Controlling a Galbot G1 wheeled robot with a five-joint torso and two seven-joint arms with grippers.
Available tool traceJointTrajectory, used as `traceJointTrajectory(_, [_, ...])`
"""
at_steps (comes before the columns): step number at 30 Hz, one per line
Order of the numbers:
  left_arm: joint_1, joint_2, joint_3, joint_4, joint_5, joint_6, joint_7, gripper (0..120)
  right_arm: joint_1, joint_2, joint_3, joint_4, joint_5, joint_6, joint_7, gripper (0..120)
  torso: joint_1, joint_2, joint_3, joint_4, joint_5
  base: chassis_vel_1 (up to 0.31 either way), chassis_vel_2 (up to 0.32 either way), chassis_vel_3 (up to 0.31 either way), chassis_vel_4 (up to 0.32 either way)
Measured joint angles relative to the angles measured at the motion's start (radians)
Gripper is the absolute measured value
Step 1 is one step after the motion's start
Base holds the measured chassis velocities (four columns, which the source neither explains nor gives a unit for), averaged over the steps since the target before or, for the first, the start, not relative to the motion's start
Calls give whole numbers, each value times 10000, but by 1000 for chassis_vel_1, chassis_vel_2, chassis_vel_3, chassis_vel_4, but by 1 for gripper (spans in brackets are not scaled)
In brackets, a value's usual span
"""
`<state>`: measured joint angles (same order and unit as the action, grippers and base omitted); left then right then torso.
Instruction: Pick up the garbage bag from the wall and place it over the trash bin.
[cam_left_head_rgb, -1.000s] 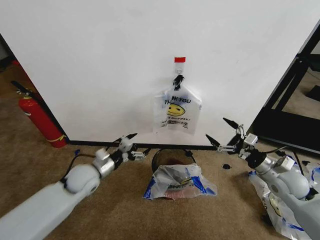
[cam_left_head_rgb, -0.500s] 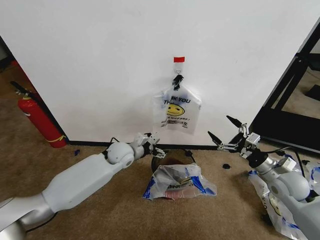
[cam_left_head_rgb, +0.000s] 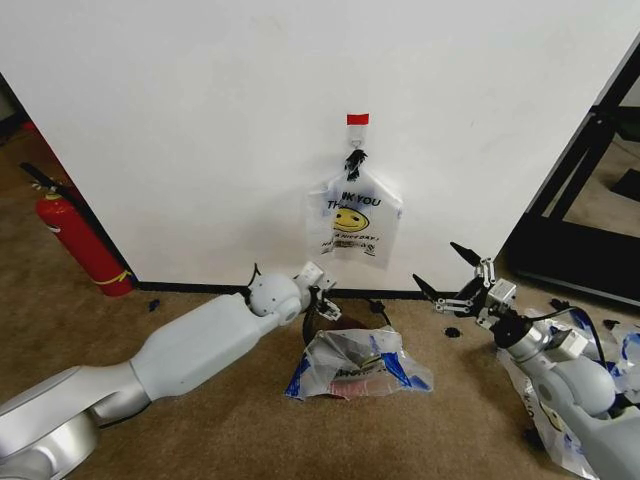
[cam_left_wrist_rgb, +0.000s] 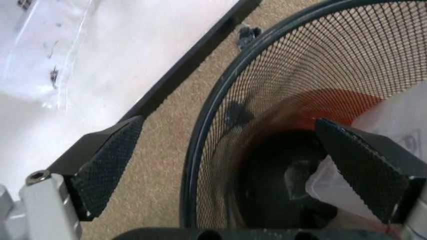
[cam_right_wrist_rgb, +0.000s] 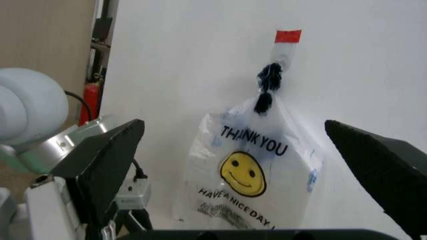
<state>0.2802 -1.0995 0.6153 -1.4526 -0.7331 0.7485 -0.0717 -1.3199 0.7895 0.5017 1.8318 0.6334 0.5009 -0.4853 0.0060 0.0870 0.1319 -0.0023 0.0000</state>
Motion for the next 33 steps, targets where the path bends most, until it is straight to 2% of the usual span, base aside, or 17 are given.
traceJointTrajectory(2, [-62,-52,80,83,16,-9,4,99,-55,16,35,20,-17,17,-5,100,0,0,0,-1,0,0,0,0,0])
traceJointTrajectory(5, [-184,-188,303,343,84,-37,55,91,-200,56,113,43,-55,105,-19,100,0,0,0,-1,0,0,0,0,0])
traceJointTrajectory(8, [-278,-265,464,604,214,-64,247,75,-276,89,162,42,-86,190,-34,100,0,0,0,0,-1,0,0,0,0])
traceJointTrajectory(10, [-293,-254,499,635,264,-70,340,71,-278,95,165,31,-86,206,-35,100,0,0,0,0,0,0,0,0,0])
traceJointTrajectory(13, [-360,-129,500,638,567,-88,956,58,-273,96,167,-40,-100,268,-59,100,0,0,0,0,0,0,0,0,0])
traceJointTrajectory(16, [-404,22,362,596,1114,-98,1847,50,-237,100,160,-120,-116,307,-72,100,0,1,-1,0,0,0,0,0,0])
traceJointTrajectory(17, [-420,64,345,598,1255,-102,2058,43,-205,101,146,-153,-126,317,-74,100,0,1,-1,1,0,0,0,0,0])
traceJointTrajectory(18, [-420,64,345,598,1255,-102,2058,43,-205,101,146,-153,-126,317,-74,100,0,1,-1,1,0,0,0,0,0])
traceJointTrajectory(23, [-426,15,349,724,1436,-112,2199,21,-99,100,75,-212,-132,322,-75,100,0,0,0,2,0,0,0,0,0])
traceJointTrajectory(25, [-406,-31,364,765,1489,-117,2200,18,-81,92,61,-230,-136,322,-75,100,0,1,-1,1,0,0,0,0,0])
traceJointTrajectory(26, [-387,-72,367,805,1541,-122,2205,12,-80,91,55,-247,-140,324,-74,100,-1,1,-1,2,0,0,0,0,0])
traceJointTrajectory(29, [-349,-128,355,900,1585,-136,2168,7,-87,99,53,-266,-143,332,-75,100,-1,2,-2,1,-1,0,0,0,0])
traceJointTrajectory(33, [-266,36,167,824,1282,-143,1822,7,-127,129,46,-269,-144,341,-60,100,-1,1,-1,-5,-5,0,0,0,0])
